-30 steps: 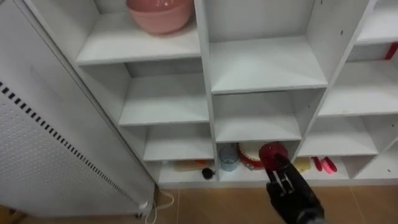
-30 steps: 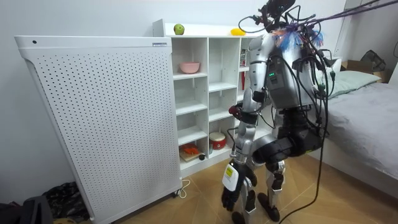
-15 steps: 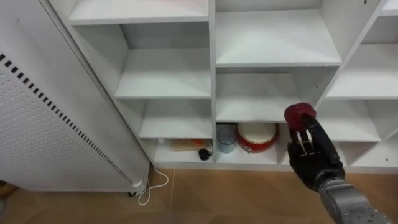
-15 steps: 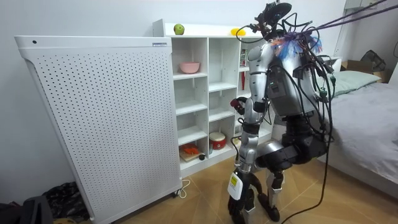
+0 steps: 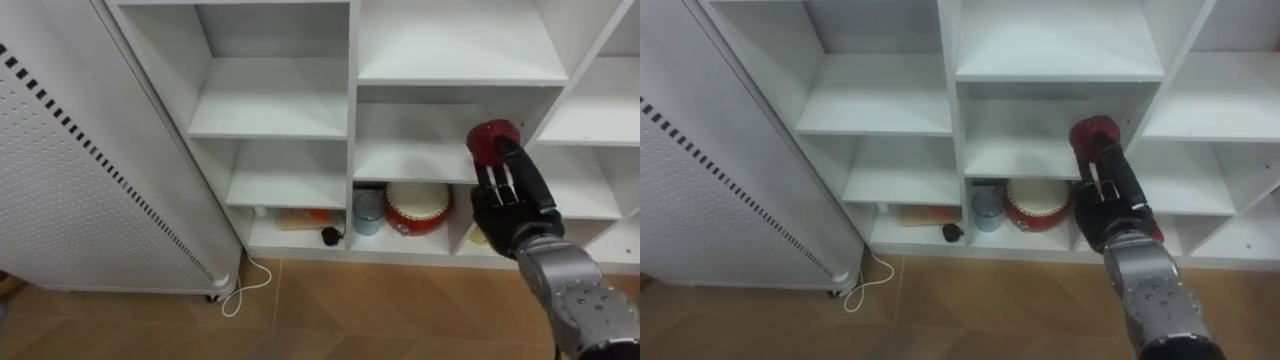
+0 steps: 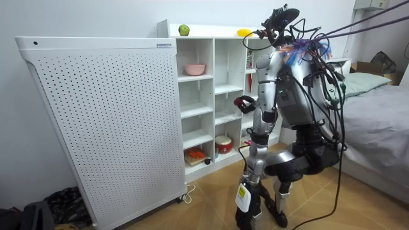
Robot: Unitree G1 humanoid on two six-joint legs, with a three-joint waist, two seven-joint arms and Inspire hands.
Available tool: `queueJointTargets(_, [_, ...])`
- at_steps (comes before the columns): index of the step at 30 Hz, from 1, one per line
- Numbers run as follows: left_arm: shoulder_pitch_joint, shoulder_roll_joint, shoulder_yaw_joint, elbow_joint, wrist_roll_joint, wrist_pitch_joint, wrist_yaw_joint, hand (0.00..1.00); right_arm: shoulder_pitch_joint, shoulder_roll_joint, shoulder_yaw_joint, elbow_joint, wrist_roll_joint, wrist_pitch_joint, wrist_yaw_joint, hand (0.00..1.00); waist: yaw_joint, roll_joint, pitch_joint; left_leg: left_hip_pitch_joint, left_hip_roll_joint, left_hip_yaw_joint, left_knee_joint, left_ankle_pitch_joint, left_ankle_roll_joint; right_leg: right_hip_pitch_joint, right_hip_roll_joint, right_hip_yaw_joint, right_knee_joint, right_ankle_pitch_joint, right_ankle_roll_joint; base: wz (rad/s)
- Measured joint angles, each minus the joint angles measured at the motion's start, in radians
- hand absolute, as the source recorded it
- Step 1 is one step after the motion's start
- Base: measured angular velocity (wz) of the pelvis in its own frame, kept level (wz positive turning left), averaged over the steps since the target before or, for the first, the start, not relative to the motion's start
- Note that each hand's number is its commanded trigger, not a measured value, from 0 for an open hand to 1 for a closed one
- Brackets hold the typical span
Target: Arrange fruit in the closet
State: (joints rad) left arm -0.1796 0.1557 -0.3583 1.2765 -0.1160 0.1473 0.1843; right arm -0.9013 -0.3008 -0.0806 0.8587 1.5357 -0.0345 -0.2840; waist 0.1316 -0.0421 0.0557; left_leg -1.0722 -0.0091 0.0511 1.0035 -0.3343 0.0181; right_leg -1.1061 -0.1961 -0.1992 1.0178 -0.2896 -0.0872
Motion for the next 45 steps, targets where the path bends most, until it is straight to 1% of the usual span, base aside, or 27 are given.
queueJointTargets(2, [0.001,0.003,0.0,0.0,-0.001,0.0,0.0,0.0,-0.005,-0.007,0.0,-0.018,0.0,-0.001,-0.014,1.0,0.0,-0.001,-0.0005,-0.001,-0.002,0.0,0.0,0.0,0.001,0.0,-0.002,0.0,0.0,0.0,0.002,0.0])
queueJointTargets(4, [0.005,0.011,0.0,0.0,0.0,0.0,0.0,0.0,-0.006,-0.008,0.0,-0.025,-0.006,-0.008,-0.028,1.0,0.0,-0.004,-0.0028,0.0,-0.004,0.0,0.0,0.0,0.001,0.0,-0.001,0.0,0.0,0.0,0.002,0.0])
queueJointTargets(6, [0.01,0.019,0.0,0.0,0.0,-0.001,0.0,0.0,-0.006,-0.008,0.0,-0.026,-0.015,-0.011,-0.042,1.0,0.001,-0.007,-0.0044,0.0,-0.003,0.0,0.0,0.002,0.007,0.001,0.002,0.001,-0.003,0.001,0.004,-0.02])
queueJointTargets(11, [0.024,0.02,0.0,0.0,0.0,0.0,0.0,0.0,-0.006,-0.008,0.0,-0.025,-0.029,-0.012,-0.069,1.0,0.001,-0.007,-0.0044,0.0,-0.003,0.0,-0.001,0.001,0.009,0.002,0.005,0.003,-0.008,0.004,0.008,-0.02])
queueJointTargets(12, [0.024,0.02,0.0,0.0,0.0,0.0,0.0,0.0,-0.006,-0.008,0.0,-0.025,-0.029,-0.012,-0.07,0.83,0.001,-0.007,-0.0044,0.0,-0.003,0.0,-0.001,0.001,0.01,0.002,0.005,0.003,-0.009,0.004,0.008,0.0])
queueJointTargets(13, [0.024,0.02,0.0,0.0,0.0,0.0,0.0,0.0,-0.006,-0.008,0.0,-0.025,-0.029,-0.011,-0.074,0.02,0.002,-0.007,-0.0044,0.0,-0.003,0.0,-0.001,0.001,0.01,0.002,0.006,0.003,-0.009,0.004,0.009,0.0])
queueJointTargets(14, [0.024,0.02,0.0,0.0,0.0,0.0,0.0,0.0,-0.006,-0.008,0.0,-0.025,-0.031,-0.011,-0.075,0.0,0.002,-0.007,-0.0043,0.0,-0.003,0.0,-0.001,0.001,0.01,0.002,0.005,0.003,-0.009,0.004,0.009,0.0])
queueJointTargets(20, [0.025,0.02,-0.012,0.0,-0.001,0.0,0.001,0.0,-0.006,-0.008,0.001,-0.025,-0.034,-0.011,-0.092,0.0,0.002,-0.008,-0.0037,0.0,-0.003,-0.001,-0.001,0.001,0.01,0.002,0.004,0.003,-0.009,0.003,0.011,0.0])
queueJointTargets(23, [0.026,0.021,-0.019,0.0,0.0,0.0,-0.002,0.0,-0.006,-0.008,0.001,-0.025,-0.035,-0.009,-0.112,0.0,0.002,-0.012,-0.0013,0.0,-0.003,-0.001,0.0,0.001,0.01,0.003,0.005,0.003,-0.008,0.003,0.011,0.0])
queueJointTargets(27, [0.032,0.022,-0.019,0.0,0.0,0.0,-0.02,0.0,-0.006,-0.008,0.001,-0.025,-0.035,-0.009,-0.12,0.0,0.003,-0.017,-0.0012,0.003,-0.003,-0.002,0.0,0.0,0.011,0.006,0.005,0.002,-0.008,0.003,0.011,0.0])
queueJointTargets(30, [0.034,0.023,-0.019,-0.001,0.0,0.0,-0.031,0.0,-0.006,-0.008,0.001,-0.025,-0.036,-0.008,-0.12,0.0,0.003,-0.024,-0.0009,0.003,-0.003,-0.003,0.002,0.0,0.011,0.008,0.005,0.001,-0.008,0.003,0.011,0.0])
queueJointTargets(34, [0.037,0.023,-0.019,-0.001,0.0,-0.001,-0.042,0.0,-0.006,-0.008,0.001,-0.025,-0.036,-0.011,-0.135,0.0,0.008,-0.025,-0.0011,0.003,-0.002,-0.003,0.004,0.0,0.011,0.009,0.003,-0.001,-0.008,0.002,0.011,0.0])
queueJointTargets(37, [0.045,0.027,-0.018,-0.005,0.0,-0.003,-0.042,0.0,-0.006,-0.008,0.001,-0.025,-0.036,-0.014,-0.155,0.0,0.012,-0.025,-0.0011,0.004,-0.003,-0.004,0.004,0.0,0.011,0.011,-0.005,-0.005,-0.006,0.001,0.011,0.0])
queueJointTargets(42, [0.073,0.039,-0.017,-0.04,0.0,-0.005,-0.043,0.0,-0.006,-0.008,0.001,-0.025,-0.036,-0.031,-0.185,0.0,0.015,-0.024,-0.0011,0.009,-0.003,-0.003,0.004,-0.001,0.013,0.016,-0.007,-0.007,-0.006,-0.003,0.014,0.0])
queueJointTargets(45, [0.08,0.042,-0.017,-0.044,0.001,-0.005,-0.043,0.0,-0.006,-0.01,0.001,-0.025,-0.036,-0.031,-0.195,0.0,0.017,-0.024,-0.0014,0.021,-0.002,-0.003,0.004,-0.005,0.011,0.027,-0.006,-0.008,-0.007,-0.005,0.014,0.0])
